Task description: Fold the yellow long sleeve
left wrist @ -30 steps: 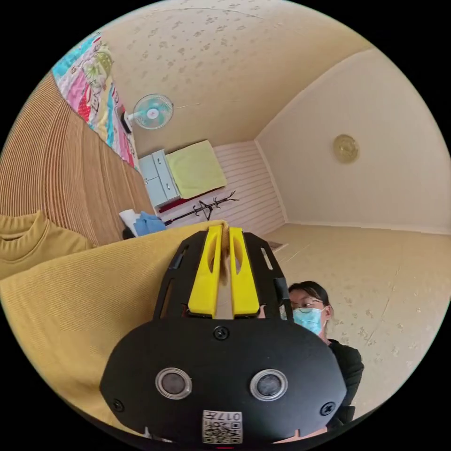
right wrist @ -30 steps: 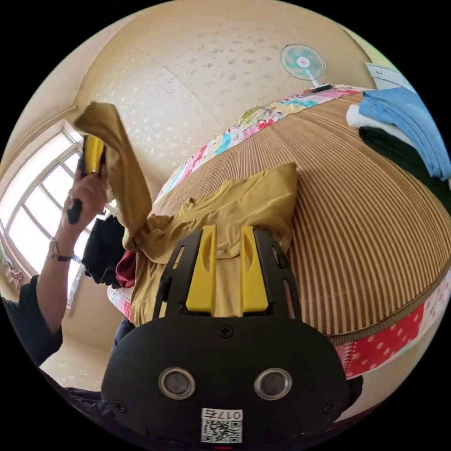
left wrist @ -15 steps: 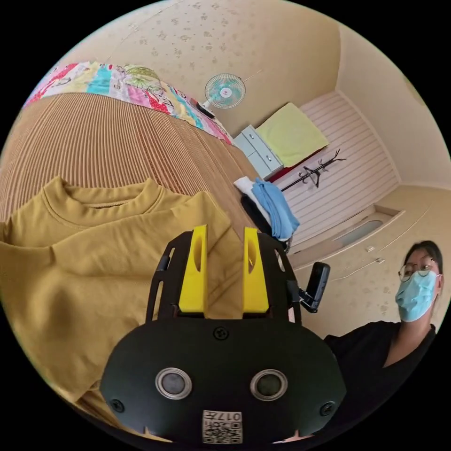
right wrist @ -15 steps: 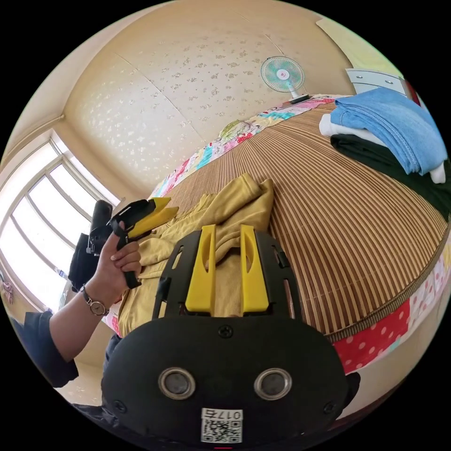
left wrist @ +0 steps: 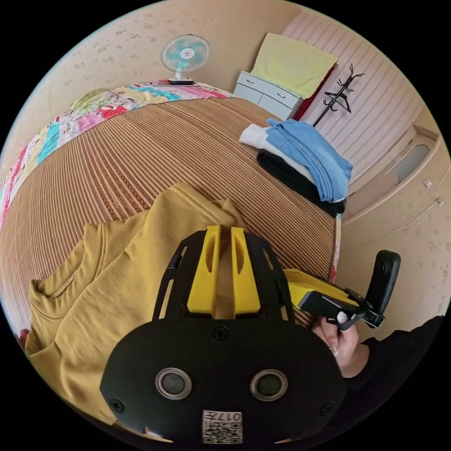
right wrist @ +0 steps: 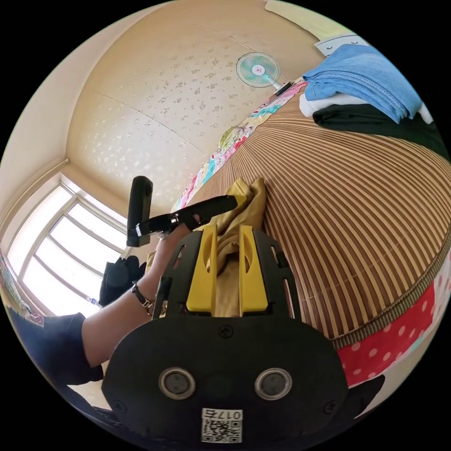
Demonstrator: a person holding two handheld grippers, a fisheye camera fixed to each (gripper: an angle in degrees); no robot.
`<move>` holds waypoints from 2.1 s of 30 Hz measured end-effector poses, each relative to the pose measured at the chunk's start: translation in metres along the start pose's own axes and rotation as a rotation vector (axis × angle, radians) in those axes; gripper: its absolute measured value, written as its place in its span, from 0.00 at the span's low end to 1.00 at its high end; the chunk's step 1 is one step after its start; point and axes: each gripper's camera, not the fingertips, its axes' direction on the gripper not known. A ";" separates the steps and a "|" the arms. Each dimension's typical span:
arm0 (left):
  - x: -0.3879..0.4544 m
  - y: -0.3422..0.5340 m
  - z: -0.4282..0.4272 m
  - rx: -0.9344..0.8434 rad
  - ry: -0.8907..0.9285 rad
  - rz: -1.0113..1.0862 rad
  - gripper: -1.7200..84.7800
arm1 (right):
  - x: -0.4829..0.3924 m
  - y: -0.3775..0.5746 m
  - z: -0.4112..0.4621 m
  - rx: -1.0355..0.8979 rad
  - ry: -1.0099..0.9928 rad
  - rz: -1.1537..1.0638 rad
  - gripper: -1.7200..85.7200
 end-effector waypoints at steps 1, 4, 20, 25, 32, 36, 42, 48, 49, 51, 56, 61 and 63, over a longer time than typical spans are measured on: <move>-0.007 0.007 -0.003 0.014 0.035 -0.029 0.04 | 0.001 0.000 -0.002 0.000 -0.005 -0.003 0.11; -0.022 0.029 -0.023 0.100 0.170 -0.065 0.01 | 0.004 -0.001 -0.005 -0.008 -0.019 -0.002 0.11; -0.045 0.064 0.013 0.021 0.079 -0.126 0.02 | 0.015 0.001 -0.011 -0.005 -0.068 0.058 0.11; -0.042 0.089 -0.047 0.185 0.255 -0.081 0.01 | 0.009 0.002 -0.008 -0.007 -0.064 0.058 0.11; -0.017 0.124 -0.037 0.117 0.228 -0.073 0.09 | -0.004 0.007 -0.003 0.017 -0.033 0.069 0.13; -0.024 0.167 -0.086 0.186 0.199 -0.123 0.11 | -0.018 0.012 -0.008 0.070 -0.008 0.061 0.13; -0.019 0.267 -0.191 0.201 -0.244 -0.254 0.11 | -0.104 0.024 -0.020 0.157 0.167 -0.225 0.14; -0.019 0.359 -0.236 0.123 -0.476 -0.381 0.11 | -0.168 0.043 0.027 -0.078 0.376 -0.321 0.15; -0.024 0.369 -0.239 0.111 -0.469 -0.409 0.11 | -0.178 0.048 0.036 -0.138 0.420 -0.322 0.15; -0.034 0.378 -0.241 0.104 -0.455 -0.446 0.11 | -0.188 0.062 0.045 -0.203 0.490 -0.308 0.16; -0.069 0.375 -0.211 0.019 -0.430 -0.519 0.12 | -0.187 0.116 0.066 -0.284 0.554 -0.270 0.12; -0.076 0.320 -0.205 -0.039 -0.527 -0.508 0.12 | -0.193 0.090 0.099 -0.272 0.610 -0.293 0.11; -0.090 0.303 -0.207 -0.032 -0.522 -0.515 0.12 | -0.192 0.065 0.118 -0.322 0.583 -0.275 0.11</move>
